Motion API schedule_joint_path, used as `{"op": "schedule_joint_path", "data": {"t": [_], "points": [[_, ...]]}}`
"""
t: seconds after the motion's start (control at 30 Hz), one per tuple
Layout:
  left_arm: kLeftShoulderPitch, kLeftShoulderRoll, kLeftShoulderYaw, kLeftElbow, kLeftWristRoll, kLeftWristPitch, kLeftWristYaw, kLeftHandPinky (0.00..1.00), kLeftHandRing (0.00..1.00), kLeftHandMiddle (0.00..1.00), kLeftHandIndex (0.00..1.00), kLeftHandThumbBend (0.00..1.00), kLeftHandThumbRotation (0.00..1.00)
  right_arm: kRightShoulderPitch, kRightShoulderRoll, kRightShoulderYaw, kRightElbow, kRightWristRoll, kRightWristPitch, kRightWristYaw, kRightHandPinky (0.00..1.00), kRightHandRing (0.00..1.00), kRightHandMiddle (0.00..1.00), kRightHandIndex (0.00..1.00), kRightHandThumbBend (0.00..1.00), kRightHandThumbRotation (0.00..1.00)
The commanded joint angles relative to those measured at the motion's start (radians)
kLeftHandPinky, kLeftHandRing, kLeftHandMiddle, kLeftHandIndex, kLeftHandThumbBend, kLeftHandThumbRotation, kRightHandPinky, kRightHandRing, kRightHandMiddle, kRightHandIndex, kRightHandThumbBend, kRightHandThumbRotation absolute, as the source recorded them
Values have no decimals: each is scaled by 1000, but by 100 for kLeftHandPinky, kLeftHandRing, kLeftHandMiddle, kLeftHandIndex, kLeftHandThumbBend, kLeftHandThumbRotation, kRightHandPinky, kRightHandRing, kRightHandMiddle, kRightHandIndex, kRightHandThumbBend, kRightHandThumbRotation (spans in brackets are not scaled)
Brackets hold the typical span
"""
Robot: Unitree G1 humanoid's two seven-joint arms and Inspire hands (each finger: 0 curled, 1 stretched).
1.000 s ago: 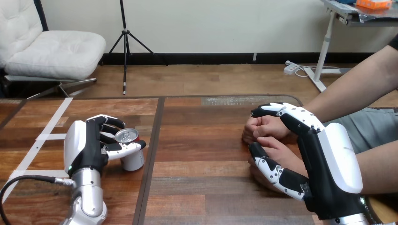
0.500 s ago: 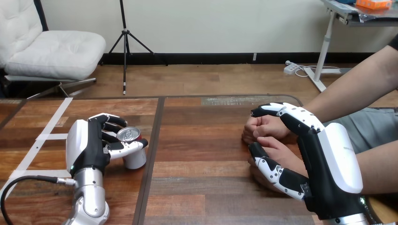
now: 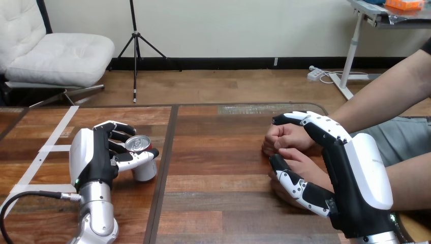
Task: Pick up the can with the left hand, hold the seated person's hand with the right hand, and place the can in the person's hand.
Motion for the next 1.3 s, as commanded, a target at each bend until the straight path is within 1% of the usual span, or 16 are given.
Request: {"op": "schedule_joint_path", "data": {"t": [0.0,0.5,0.67,0.87,1.1,1.27], "points": [[-47,11,6,-17,1,-51,22,41,43,48,53,68,0,-58,-8,-11,-7,11,-11,-9,85,82,77,71,42,0],[-28,4,22,-43,-26,-83,2,39,42,48,54,68,0,-59,-9,-13,-3,11,-17,-14,85,82,77,71,42,0],[-11,2,26,-71,-29,-114,0,39,42,48,54,69,0,-59,-12,-13,-2,16,-19,-11,85,82,77,71,42,0],[14,-5,36,-117,-40,-160,-6,39,42,48,53,70,0,-60,-15,-15,-2,15,-18,-10,85,82,77,71,42,0],[52,-13,43,-194,-46,-209,-18,38,41,48,53,71,0,-64,-14,-15,1,19,-19,-11,85,82,77,72,42,0],[82,-17,47,-259,-50,-224,-38,38,42,48,53,70,0,-67,-13,-14,1,19,-18,-10,84,81,77,72,42,0]]}}
